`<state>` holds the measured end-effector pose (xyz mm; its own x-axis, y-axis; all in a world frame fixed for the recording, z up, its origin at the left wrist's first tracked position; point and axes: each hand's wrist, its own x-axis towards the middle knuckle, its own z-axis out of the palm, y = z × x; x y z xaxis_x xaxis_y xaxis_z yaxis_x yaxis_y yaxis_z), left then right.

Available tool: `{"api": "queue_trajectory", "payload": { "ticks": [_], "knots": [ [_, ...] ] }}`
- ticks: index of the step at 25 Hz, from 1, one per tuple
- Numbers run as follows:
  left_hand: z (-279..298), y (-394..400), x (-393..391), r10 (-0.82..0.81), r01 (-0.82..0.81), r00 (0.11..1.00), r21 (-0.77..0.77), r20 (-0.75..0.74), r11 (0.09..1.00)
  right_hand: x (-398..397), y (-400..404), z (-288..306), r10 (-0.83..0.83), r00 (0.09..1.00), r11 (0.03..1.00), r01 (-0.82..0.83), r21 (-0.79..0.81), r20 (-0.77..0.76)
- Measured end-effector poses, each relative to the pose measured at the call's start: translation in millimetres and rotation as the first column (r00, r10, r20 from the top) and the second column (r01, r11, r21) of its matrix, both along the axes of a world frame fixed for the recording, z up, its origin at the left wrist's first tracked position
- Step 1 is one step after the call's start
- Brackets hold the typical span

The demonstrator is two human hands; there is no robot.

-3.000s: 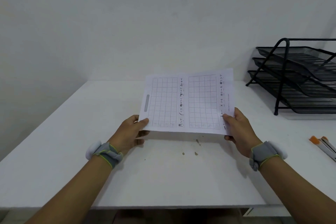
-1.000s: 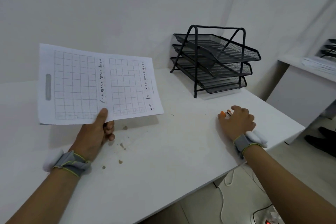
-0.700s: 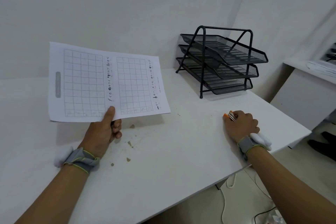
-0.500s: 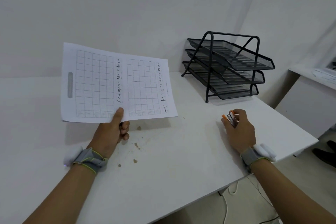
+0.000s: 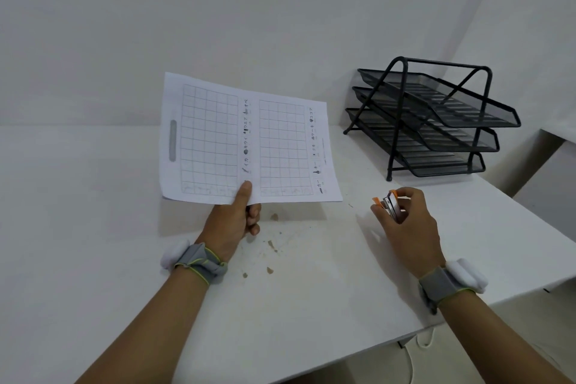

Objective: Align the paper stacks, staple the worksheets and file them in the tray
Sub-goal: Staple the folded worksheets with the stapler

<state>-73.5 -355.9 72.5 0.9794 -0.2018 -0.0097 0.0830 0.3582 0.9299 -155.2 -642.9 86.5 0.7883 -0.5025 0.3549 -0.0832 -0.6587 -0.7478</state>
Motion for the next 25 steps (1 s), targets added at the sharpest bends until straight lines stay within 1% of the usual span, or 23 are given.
{"api": "queue_trajectory", "payload": {
  "ticks": [1,3,5,6,7,8,10,11,13,14,15,16,17,21,22,23,25],
  "knots": [
    [0.3,-0.3,-0.1,0.001,-0.001,1.0,0.003,0.002,1.0,-0.7,4.8,1.1,0.012,1.0,1.0,-0.012,0.023,-0.002],
    [0.9,-1.1,-0.5,-0.001,0.001,1.0,0.013,0.008,1.0,-1.6,14.2,3.5,0.042,0.999,0.991,-0.042,0.126,-0.003],
    [1.0,-0.4,-1.2,-0.003,0.002,1.0,0.023,0.017,1.0,-3.0,22.5,6.2,0.105,0.994,0.949,-0.099,0.299,-0.004],
    [1.4,-0.1,-1.8,-0.003,0.003,1.0,0.032,0.02,0.999,-4.1,26.3,8.6,0.146,0.989,0.902,-0.133,0.41,-0.001],
    [1.9,0.4,-2.0,-0.002,0.001,1.0,0.044,0.018,0.999,-5.1,29.7,11.1,0.188,0.982,0.833,-0.164,0.529,0.008],
    [2.0,0.9,-2.1,0.002,-0.003,1.0,0.054,0.014,0.999,-5.9,32.7,13.1,0.224,0.974,0.739,-0.187,0.647,0.026],
    [2.1,1.3,-2.2,0.005,-0.006,1.0,0.052,0.014,0.999,-5.9,36.6,14.6,0.263,0.961,0.521,-0.218,0.826,0.087],
    [1.7,1.3,-2.4,0.007,-0.007,1.0,0.048,0.016,0.999,-6.3,38.0,14.0,0.272,0.956,0.427,-0.227,0.875,0.115],
    [0.9,0.7,-1.7,0.008,-0.009,1.0,0.044,0.018,0.999,-7.6,41.0,11.6,0.277,0.947,0.276,-0.238,0.931,0.16],
    [0.8,0.8,-0.9,0.008,-0.009,1.0,0.044,0.02,0.999,-7.7,42.7,10.7,0.279,0.944,0.221,-0.242,0.945,0.177],
    [0.4,0.7,-0.5,0.007,-0.008,1.0,0.046,0.019,0.999,-8.1,44.1,9.8,0.285,0.94,0.187,-0.244,0.951,0.186],
    [0.1,0.9,0.0,0.008,-0.009,1.0,0.045,0.016,0.999,-8.5,45.7,9.2,0.294,0.937,0.179,-0.247,0.952,0.188],
    [0.1,1.0,0.6,0.01,-0.011,1.0,0.038,0.015,0.999,-8.8,47.2,8.8,0.302,0.936,0.198,-0.247,0.949,0.18],
    [-1.2,1.2,1.4,0.028,-0.029,1.0,0.015,0.008,0.999,-9.3,54.1,4.9,0.348,0.934,0.393,-0.226,0.891,0.083],
    [-1.5,1.1,1.8,0.031,-0.031,1.0,0.006,0.006,1.0,-8.5,55.6,4.5,0.356,0.932,0.418,-0.224,0.88,0.068],
    [-1.9,1.1,1.9,0.032,-0.032,0.999,-0.004,0.005,0.999,-7.8,57.1,4.9,0.365,0.929,0.421,-0.22,0.88,0.058],
    [-2.1,1.3,2.0,0.032,-0.032,0.999,-0.013,0.006,0.999,-6.0,60.8,7.4,0.392,0.919,0.372,-0.201,0.906,0.043]
  ]
}}
